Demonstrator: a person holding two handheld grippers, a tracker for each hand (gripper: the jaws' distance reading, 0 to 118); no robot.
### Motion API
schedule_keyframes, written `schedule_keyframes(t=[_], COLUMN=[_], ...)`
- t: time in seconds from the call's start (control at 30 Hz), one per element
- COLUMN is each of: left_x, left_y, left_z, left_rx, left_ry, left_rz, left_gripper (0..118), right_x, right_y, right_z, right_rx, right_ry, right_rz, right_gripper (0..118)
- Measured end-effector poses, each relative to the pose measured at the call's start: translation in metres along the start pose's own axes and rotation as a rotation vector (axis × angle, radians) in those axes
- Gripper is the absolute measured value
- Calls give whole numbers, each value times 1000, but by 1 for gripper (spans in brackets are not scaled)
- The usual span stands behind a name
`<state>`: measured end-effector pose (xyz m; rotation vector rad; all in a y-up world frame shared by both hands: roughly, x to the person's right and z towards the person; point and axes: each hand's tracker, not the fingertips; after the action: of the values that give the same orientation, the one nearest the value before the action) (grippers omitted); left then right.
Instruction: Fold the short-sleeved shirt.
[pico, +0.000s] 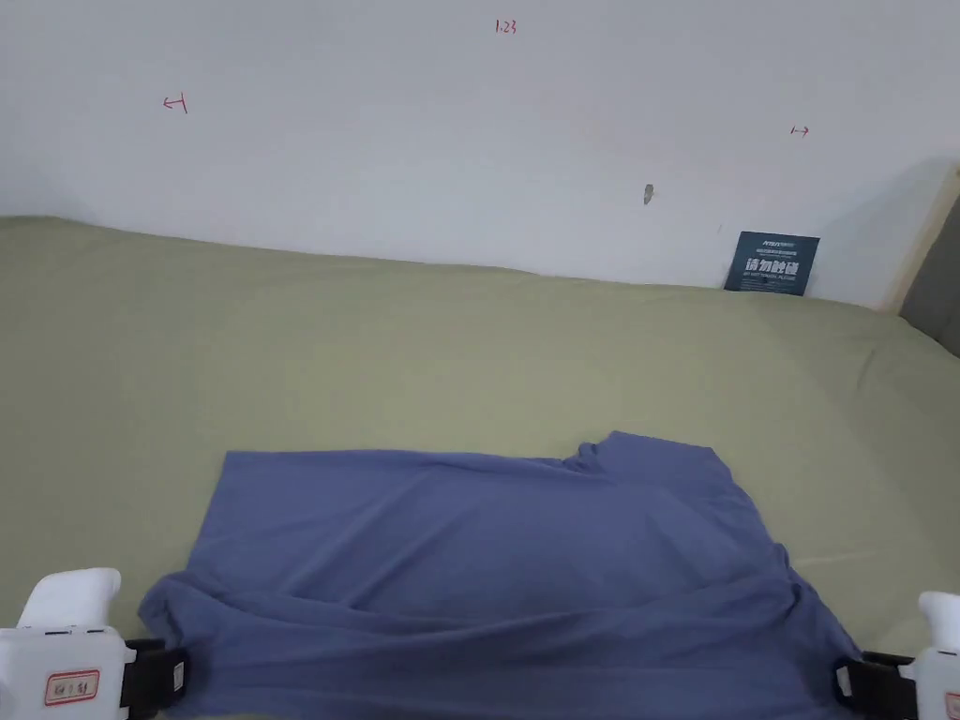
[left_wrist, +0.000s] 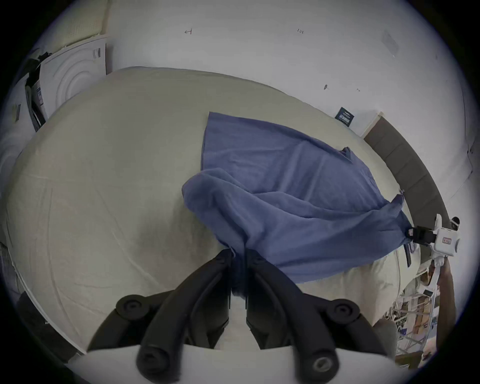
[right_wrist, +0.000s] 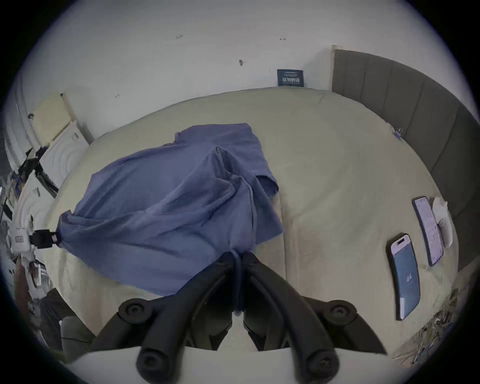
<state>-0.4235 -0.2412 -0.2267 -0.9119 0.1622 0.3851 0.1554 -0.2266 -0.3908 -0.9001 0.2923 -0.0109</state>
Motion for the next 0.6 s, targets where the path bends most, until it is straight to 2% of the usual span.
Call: schedule_keyframes(t=[0.13, 0.43, 0.6], left_x=[-9, -35, -43], left_y=[-15, -78, -117], left_z=[22, 50, 47], left_rx=[-22, -115, -166], left_ry=[-36, -38, -37], left_rz=[4, 10, 71], left_gripper=[9, 9, 9], right_x=[-2, -10, -3], right_y=[-18, -86, -120], right_z=[25, 67, 57], right_rx=[-14, -128, -176], right_ry=[0, -28, -30], right_rz=[-6, 64, 37], right_gripper=[6, 6, 6])
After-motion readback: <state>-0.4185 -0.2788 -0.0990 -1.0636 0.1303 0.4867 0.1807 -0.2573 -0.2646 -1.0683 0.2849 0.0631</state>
